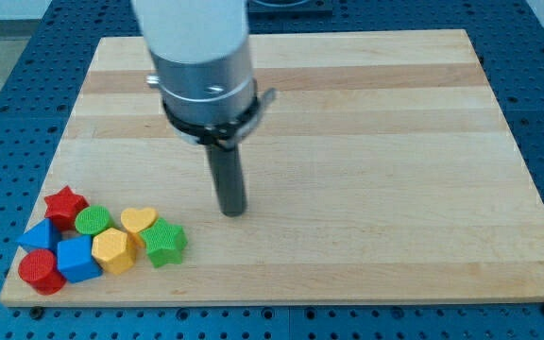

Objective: Separate green star away from the yellow heart

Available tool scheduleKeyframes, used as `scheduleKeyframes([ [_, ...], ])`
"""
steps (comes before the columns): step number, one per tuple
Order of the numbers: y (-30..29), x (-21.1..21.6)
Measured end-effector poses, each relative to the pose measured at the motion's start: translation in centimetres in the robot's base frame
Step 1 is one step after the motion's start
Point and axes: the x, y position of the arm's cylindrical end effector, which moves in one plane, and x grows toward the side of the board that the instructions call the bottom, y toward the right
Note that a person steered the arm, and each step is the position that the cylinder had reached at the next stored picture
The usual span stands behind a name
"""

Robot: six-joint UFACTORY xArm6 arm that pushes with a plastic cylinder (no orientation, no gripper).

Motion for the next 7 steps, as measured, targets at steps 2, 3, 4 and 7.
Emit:
scheduleKeyframes([
  [2,3.3,7.4],
  [3,-1.2,8.7],
  [4,-5.8,8.7],
  [7,-6.4,3.1],
])
